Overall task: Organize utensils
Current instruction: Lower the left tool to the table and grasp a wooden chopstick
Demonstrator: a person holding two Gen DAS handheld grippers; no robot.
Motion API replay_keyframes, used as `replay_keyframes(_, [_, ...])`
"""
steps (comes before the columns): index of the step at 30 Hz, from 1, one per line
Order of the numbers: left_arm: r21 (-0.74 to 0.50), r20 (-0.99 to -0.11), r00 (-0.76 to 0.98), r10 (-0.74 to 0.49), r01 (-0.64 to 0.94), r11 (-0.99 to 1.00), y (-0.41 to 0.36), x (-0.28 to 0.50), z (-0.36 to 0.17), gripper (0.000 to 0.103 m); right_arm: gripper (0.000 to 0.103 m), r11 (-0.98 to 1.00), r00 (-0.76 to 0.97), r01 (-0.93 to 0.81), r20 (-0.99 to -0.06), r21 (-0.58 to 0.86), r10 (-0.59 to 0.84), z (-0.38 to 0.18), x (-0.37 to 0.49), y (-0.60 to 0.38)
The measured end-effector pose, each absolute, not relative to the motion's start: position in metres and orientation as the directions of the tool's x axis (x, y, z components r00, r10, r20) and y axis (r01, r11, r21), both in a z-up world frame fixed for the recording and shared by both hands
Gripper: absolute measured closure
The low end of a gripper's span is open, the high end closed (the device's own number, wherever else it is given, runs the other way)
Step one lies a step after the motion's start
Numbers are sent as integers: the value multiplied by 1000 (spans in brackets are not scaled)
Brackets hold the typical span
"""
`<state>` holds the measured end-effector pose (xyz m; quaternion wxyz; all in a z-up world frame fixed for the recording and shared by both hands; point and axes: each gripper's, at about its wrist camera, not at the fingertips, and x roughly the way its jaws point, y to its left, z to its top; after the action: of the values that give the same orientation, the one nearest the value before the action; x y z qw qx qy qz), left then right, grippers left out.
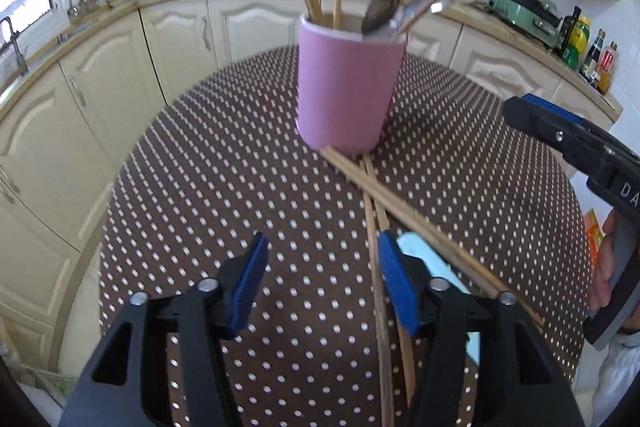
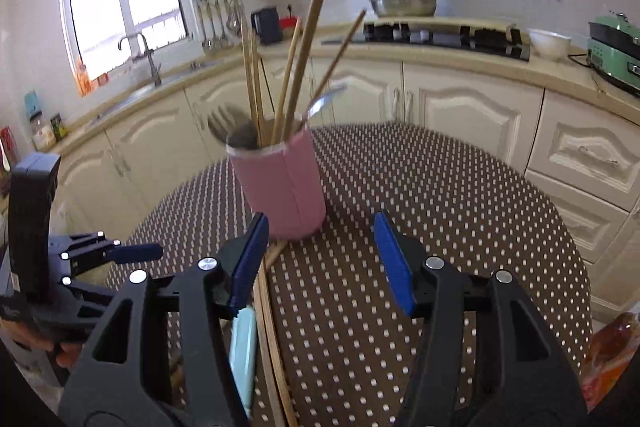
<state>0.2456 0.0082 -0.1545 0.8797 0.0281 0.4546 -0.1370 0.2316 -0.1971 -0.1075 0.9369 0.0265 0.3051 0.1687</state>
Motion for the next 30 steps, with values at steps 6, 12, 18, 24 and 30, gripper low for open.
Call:
replay_keyframes(6, [-75,-834,502,-228,307,949,1,237,-169,56,48,935,696,-324,-633,144,339,-125,227,-197])
replay_keyframes(12, [-8,-859,482,-173,326,945,-16,237,-182,56,48,929,668,-337,-657,152,350,-133,225,-197])
replay_keyframes(18, [27,-865,484,-137,317,948,-26,247,-187,56,48,923,629,-355,-694,147,352,-139,227,-196])
replay_keyframes(24, [-13,-856,489,-169,306,952,-27,257,-185,96,48,906,546,-409,-765,114,343,-146,234,-175])
replay_keyframes(30, [-77,-850,488,-198,258,963,-10,248,-185,98,67,895,483,-438,-816,88,317,-156,243,-159])
